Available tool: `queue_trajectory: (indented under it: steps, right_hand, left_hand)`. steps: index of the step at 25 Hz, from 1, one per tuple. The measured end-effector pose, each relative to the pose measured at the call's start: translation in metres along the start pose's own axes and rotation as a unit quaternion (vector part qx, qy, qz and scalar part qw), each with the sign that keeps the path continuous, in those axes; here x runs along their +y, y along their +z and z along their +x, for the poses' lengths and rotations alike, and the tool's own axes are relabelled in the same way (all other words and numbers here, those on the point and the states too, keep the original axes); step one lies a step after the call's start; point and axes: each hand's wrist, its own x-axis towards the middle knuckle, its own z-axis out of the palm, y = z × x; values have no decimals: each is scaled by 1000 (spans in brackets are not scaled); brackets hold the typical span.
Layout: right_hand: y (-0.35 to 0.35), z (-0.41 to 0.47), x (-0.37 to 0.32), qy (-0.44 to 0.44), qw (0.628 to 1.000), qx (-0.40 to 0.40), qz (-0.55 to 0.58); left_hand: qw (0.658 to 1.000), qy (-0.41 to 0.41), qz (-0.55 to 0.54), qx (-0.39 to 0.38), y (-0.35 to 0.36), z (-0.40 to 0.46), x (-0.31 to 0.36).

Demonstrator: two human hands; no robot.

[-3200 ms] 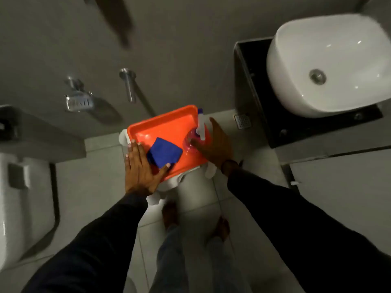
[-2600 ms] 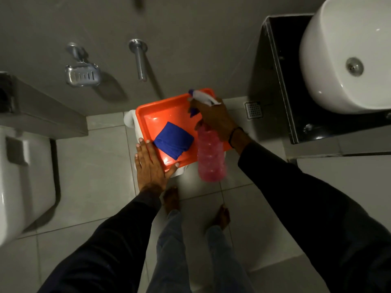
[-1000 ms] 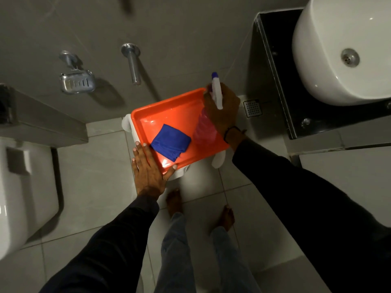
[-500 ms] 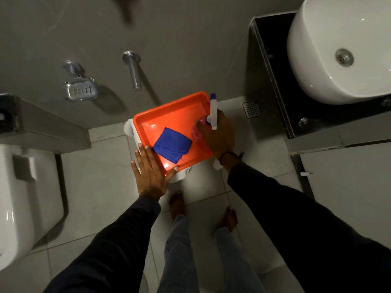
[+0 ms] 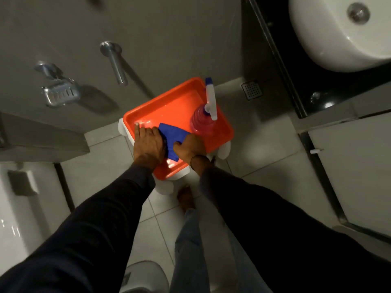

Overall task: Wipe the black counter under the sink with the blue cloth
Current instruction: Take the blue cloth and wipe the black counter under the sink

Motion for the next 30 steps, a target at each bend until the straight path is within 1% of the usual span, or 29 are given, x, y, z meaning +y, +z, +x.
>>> queue_trajectory:
  steps: [1, 3, 5, 6, 8, 10, 12, 13, 15, 18, 20, 23, 25, 27, 30]
  right_hand:
    - [4, 4, -2, 15, 1000, -18, 15]
    - [8, 8, -1, 63, 995, -26, 73]
    - [6, 10, 0, 106, 980, -11, 169]
    - [2, 7, 0, 116, 969, -8, 220]
    - [-13, -4, 1, 112, 951, -19, 287]
    - [-31, -24, 8, 91, 947, -44, 305]
    - [-54, -48, 25, 80, 947, -69, 302]
    - [-64, -58, 36, 75, 949, -76, 295]
    - [-93, -73, 64, 57, 958, -71, 271]
    - [-148, -89, 115, 45, 962, -57, 264]
    - [-188, -92, 145, 47, 965, -39, 253]
    - [-255, -93, 187, 53, 967, 9, 247]
    - [-299, -89, 207, 51, 965, 57, 253]
    - [-333, -81, 219, 46, 958, 93, 267]
    - [-364, -58, 227, 32, 951, 124, 282]
  left_hand:
    - [1000, 5, -12, -2, -1, 3, 0]
    - [997, -8, -77, -10, -6, 4, -2]
    - [984, -41, -175, 5, -12, -1, -6]
    - [968, -66, -241, 20, -18, -8, -8]
    - [911, -128, -391, 42, -30, -28, -9]
    - [835, -210, -507, 35, -40, -56, 0]
    - [760, -287, -583, 34, -48, -87, 25]
    - [727, -314, -609, 38, -51, -99, 42]
    - [674, -342, -653, 45, -61, -120, 86]
    - [618, -344, -707, 23, -77, -136, 159]
    - [600, -335, -727, -16, -91, -137, 201]
    - [591, -275, -757, -50, -134, -128, 263]
    - [606, -222, -762, -49, -163, -112, 299]
    - [623, -194, -757, -37, -184, -91, 324]
    - [657, -198, -727, -19, -202, -55, 345]
